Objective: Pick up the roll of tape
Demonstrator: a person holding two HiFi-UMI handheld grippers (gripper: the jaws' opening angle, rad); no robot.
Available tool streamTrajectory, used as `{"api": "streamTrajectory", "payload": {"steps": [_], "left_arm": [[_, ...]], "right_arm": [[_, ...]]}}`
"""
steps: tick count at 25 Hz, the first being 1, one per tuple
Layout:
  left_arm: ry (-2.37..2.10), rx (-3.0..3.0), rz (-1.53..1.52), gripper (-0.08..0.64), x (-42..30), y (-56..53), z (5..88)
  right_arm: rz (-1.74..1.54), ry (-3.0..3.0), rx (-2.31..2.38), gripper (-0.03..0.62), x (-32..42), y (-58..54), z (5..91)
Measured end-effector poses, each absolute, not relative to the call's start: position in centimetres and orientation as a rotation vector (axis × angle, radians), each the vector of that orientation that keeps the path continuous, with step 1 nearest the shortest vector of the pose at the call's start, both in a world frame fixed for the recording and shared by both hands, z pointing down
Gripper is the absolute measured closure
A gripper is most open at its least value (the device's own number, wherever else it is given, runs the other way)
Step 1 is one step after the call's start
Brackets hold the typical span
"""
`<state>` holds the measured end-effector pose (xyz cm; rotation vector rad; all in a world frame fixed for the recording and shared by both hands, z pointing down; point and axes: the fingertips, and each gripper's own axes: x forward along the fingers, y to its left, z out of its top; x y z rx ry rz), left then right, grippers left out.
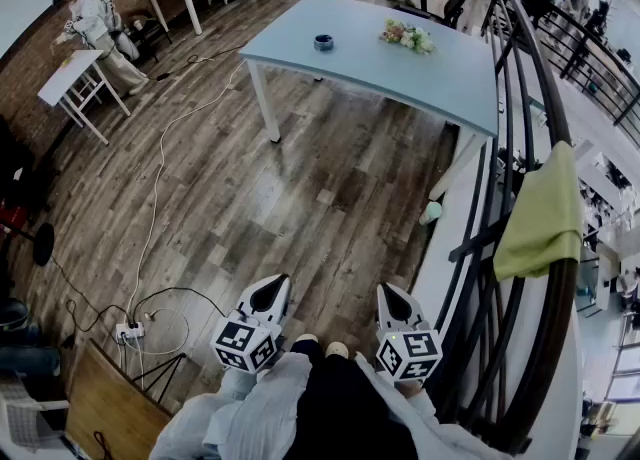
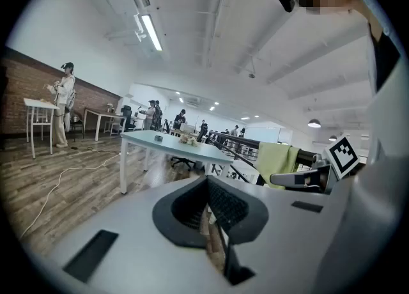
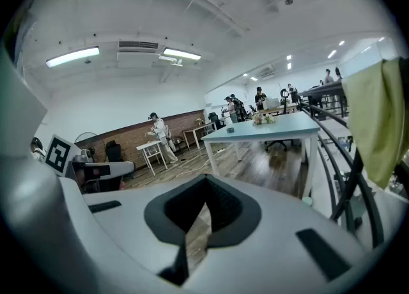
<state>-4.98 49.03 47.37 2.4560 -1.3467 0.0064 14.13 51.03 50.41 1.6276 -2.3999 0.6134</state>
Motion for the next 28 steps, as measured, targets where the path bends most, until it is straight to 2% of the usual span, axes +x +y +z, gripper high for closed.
{"api": "streamTrajectory", "payload": {"steps": [6, 8, 9, 14, 28], "left_arm": [[-1.391, 2.460, -0.043, 0.545, -6.0, 49.4, 46.4], [-1.408, 2.465, -0.053, 0.545, -6.1, 49.4, 46.1], [-1.417, 2.467, -0.058, 0.545, -6.1, 49.3, 46.0], [-1.453, 2.477, -0.060, 0.545, -5.6, 49.5, 45.6], [-1.463, 2.446, -0.009, 0.545, -2.5, 51.0, 47.9]], "right_arm": [[0.573, -2.477, 1.705, 0.585, 14.0, 50.6, 47.8], [0.577, -2.504, 1.671, 0.401, 14.0, 50.4, 47.5], [0.576, -2.509, 1.662, 0.370, 14.1, 50.3, 47.4], [0.499, -2.489, 1.653, 0.354, 15.3, 50.5, 47.3], [0.558, -2.482, 1.616, 0.354, 17.8, 51.0, 49.7]]}}
